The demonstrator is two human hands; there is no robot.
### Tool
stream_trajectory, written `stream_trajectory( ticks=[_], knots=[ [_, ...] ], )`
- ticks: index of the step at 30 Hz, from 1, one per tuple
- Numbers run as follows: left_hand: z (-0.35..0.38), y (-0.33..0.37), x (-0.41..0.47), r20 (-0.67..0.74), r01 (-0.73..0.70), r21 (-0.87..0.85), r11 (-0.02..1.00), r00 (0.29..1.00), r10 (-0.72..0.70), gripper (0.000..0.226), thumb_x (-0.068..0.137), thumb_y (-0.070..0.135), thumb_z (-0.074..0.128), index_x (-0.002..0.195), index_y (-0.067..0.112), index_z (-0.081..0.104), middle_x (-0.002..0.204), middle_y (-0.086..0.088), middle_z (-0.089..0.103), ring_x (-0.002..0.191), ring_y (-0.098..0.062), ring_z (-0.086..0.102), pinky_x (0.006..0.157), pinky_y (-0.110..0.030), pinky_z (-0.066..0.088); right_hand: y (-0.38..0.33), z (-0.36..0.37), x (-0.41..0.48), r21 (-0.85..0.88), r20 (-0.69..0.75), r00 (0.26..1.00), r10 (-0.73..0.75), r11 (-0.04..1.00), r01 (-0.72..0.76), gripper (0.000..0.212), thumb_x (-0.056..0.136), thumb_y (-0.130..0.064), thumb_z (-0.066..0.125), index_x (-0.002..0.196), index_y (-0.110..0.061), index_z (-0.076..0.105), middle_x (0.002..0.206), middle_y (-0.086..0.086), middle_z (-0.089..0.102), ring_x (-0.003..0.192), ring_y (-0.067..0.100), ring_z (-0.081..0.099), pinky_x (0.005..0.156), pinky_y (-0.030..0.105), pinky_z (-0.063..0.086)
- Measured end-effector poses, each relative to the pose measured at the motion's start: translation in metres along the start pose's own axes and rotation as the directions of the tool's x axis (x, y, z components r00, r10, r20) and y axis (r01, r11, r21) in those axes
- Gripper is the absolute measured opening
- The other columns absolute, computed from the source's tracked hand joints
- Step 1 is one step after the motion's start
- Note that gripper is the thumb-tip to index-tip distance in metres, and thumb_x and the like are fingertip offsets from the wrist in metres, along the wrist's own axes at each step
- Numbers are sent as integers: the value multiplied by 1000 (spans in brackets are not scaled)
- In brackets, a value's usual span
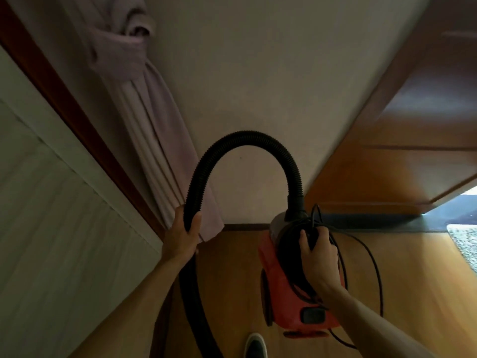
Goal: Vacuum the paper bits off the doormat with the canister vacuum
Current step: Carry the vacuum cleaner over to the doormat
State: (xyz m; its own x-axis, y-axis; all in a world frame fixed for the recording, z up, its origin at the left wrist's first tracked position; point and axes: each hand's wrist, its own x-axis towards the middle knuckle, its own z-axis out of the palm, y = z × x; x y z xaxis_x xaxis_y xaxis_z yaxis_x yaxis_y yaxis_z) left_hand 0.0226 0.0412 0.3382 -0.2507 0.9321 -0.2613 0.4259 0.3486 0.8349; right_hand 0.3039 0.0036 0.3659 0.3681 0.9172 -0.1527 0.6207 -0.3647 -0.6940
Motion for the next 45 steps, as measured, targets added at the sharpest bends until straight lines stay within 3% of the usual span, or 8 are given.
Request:
stream_trajectory(
  ticks=[6,12,21,28,32,34,39,45],
  knots=[
    [-30,40,-33,40,-133,44,990,991,131,52,96,58,37,142,33,37,115,1,62,91,-19,61,60,-23,46,-32,-48,-35,39,-71,997,-11,999,14,22,101,-31,49,107,-10,46,71,3,58,54,22,62,46,42,55],
    [-56,82,-65,121,-183,38,982,977,177,57,92,67,35,144,43,31,127,3,59,108,-23,60,88,-38,53,-57,-97,-70,81,-180,983,-14,996,29,28,101,-33,48,114,-9,46,71,-1,56,58,16,61,49,37,55],
    [-44,174,-121,138,-308,70,949,945,297,51,96,62,35,139,36,30,96,4,63,76,-19,63,66,-34,54,-64,-174,-99,133,-302,953,23,991,19,27,98,-31,52,112,-8,47,71,-3,56,62,17,59,62,40,56],
    [-14,238,-152,230,-385,67,921,904,361,44,100,51,43,137,47,21,97,0,64,73,-24,67,68,-46,60,-40,-249,-106,179,-360,932,44,984,23,25,98,-28,53,110,-8,45,71,0,58,59,10,56,50,29,43],
    [12,281,-176,190,-447,65,892,883,428,41,100,47,47,135,43,27,91,-1,65,70,-24,68,62,-38,58,-22,-299,-103,159,-402,915,37,987,30,26,97,-30,52,109,-8,43,72,-1,55,68,25,59,63,33,43],
    [28,303,-190,145,-463,14,886,878,457,36,99,44,51,130,41,33,86,-3,66,64,-25,68,57,-40,59,-12,-326,-103,153,-424,904,55,988,11,28,97,-31,53,109,-9,42,77,6,59,79,35,64,65,34,43],
    [78,356,-226,-21,-493,-225,840,865,502,41,94,29,66,126,30,40,84,-11,69,51,-24,67,44,-29,53,14,-396,-102,129,-486,871,69,992,-6,31,96,-33,54,111,-10,40,96,19,68,86,36,67,75,40,53],
    [156,418,-263,7,-535,-327,779,823,569,36,93,24,68,120,30,44,89,-15,68,55,-31,70,44,-27,52,57,-487,-109,126,-566,818,101,991,-36,36,97,-28,55,117,-2,41,102,21,67,94,38,65,77,39,49]
  ],
)
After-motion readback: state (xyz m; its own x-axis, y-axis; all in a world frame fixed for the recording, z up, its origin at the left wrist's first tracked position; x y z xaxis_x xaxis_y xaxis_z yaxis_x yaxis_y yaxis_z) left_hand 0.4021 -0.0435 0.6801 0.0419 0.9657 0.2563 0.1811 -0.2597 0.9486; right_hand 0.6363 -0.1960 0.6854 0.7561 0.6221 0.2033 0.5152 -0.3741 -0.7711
